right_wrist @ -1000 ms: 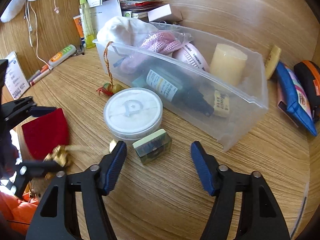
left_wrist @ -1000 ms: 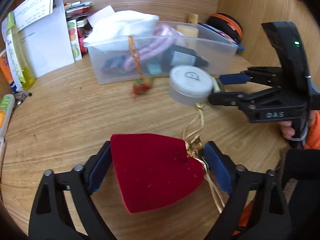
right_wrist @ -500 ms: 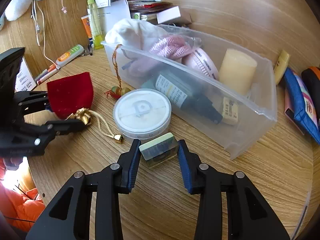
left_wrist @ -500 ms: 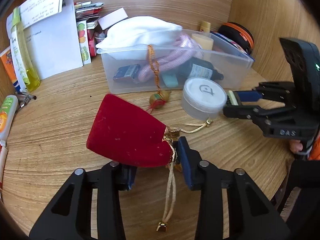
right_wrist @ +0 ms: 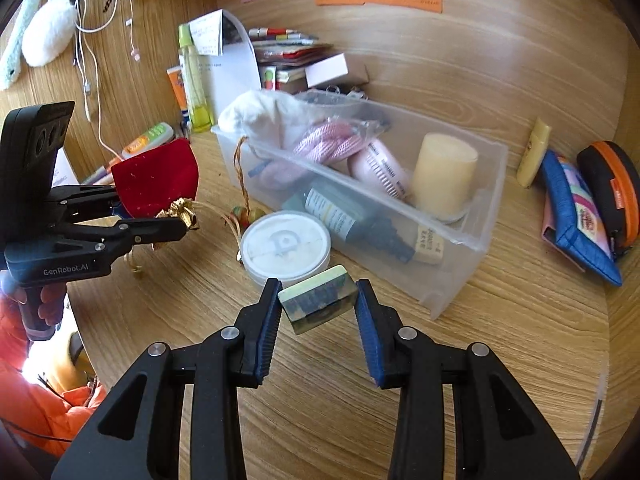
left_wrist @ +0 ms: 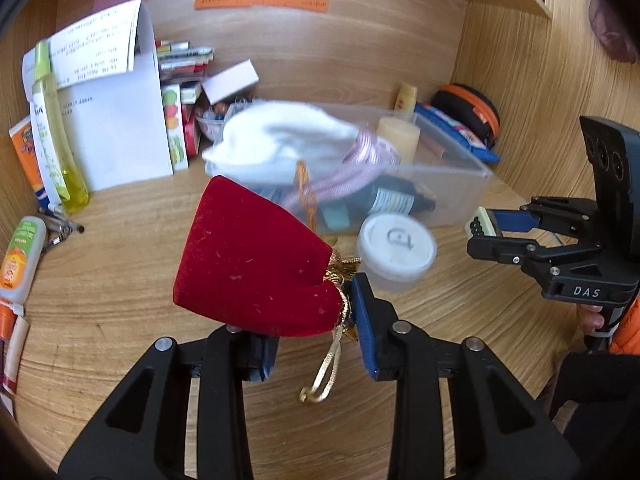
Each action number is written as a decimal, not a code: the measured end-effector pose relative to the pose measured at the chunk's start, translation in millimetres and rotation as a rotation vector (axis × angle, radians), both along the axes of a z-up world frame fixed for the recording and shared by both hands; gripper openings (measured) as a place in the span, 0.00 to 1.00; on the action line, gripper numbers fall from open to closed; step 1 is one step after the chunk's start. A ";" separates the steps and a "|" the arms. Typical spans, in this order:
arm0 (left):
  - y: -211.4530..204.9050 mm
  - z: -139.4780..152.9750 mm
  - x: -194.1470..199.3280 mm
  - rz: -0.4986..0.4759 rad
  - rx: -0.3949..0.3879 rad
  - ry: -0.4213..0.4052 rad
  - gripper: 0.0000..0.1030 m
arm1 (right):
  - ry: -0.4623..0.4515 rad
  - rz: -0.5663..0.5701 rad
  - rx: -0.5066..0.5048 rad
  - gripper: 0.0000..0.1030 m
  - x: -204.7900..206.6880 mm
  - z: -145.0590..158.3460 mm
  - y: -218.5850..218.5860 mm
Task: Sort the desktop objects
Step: 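Grasp the red velvet pouch with the left gripper while the right grasps the small green-labelled box, then lift the pouch and small box and carry both over the clear bin, then lower both items into the bin and open both grippers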
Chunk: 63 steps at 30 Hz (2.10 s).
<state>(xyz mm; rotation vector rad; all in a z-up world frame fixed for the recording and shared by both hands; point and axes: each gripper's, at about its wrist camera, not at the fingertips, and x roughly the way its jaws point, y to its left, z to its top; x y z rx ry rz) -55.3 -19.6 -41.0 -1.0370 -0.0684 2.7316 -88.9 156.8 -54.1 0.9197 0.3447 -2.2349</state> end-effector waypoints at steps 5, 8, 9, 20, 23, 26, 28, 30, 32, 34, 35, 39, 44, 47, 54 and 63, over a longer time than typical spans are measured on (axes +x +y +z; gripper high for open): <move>4.3 14.2 1.0 -0.013 -0.001 0.038 0.32 | 0.028 -0.009 -0.018 0.33 2.3 12.1 4.6; 8.2 23.1 0.0 -0.030 0.003 0.057 0.32 | 0.044 -0.012 -0.028 0.33 4.3 17.6 7.2; 10.1 26.4 -0.5 -0.037 0.004 0.065 0.32 | 0.047 -0.013 -0.031 0.33 4.1 19.3 8.1; 40.1 54.0 -11.9 -0.146 0.041 0.108 0.32 | 0.099 -0.036 -0.061 0.33 3.4 40.6 18.9; 44.7 59.6 -18.1 -0.160 0.044 0.118 0.32 | 0.113 -0.049 -0.064 0.33 1.0 47.0 24.2; 44.0 64.3 -30.1 -0.167 0.060 0.117 0.32 | 0.125 -0.060 -0.062 0.33 -2.1 51.8 27.4; 41.6 66.8 -35.4 -0.170 0.072 0.115 0.32 | 0.128 -0.066 -0.060 0.33 -5.5 53.7 29.1; 40.2 69.5 -41.0 -0.175 0.076 0.115 0.32 | 0.133 -0.074 -0.059 0.33 -9.8 55.7 30.5; 39.5 72.3 -46.3 -0.180 0.076 0.115 0.32 | 0.136 -0.077 -0.057 0.33 -13.7 57.1 30.9; 39.0 74.9 -52.1 -0.185 0.071 0.117 0.32 | 0.143 -0.081 -0.047 0.33 -18.6 58.2 29.8; 39.1 76.8 -54.9 -0.185 0.068 0.119 0.32 | 0.141 -0.081 -0.046 0.33 -21.2 58.5 29.4; 39.8 79.6 -65.7 -0.184 0.063 0.122 0.32 | 0.137 -0.086 -0.048 0.33 -33.3 58.3 28.6; 46.2 71.9 -78.2 -0.205 0.058 0.096 0.32 | 0.115 -0.091 -0.048 0.33 -48.8 53.7 26.5; 51.3 64.3 -85.6 -0.220 0.056 0.071 0.32 | 0.099 -0.095 -0.042 0.33 -57.8 49.2 25.6; 64.1 43.4 -108.0 -0.250 0.048 -0.003 0.32 | 0.051 -0.108 -0.025 0.33 -78.1 36.3 24.0; 67.7 39.9 -122.1 -0.279 0.025 -0.038 0.48 | 0.035 -0.093 -0.010 0.33 -87.3 30.1 19.4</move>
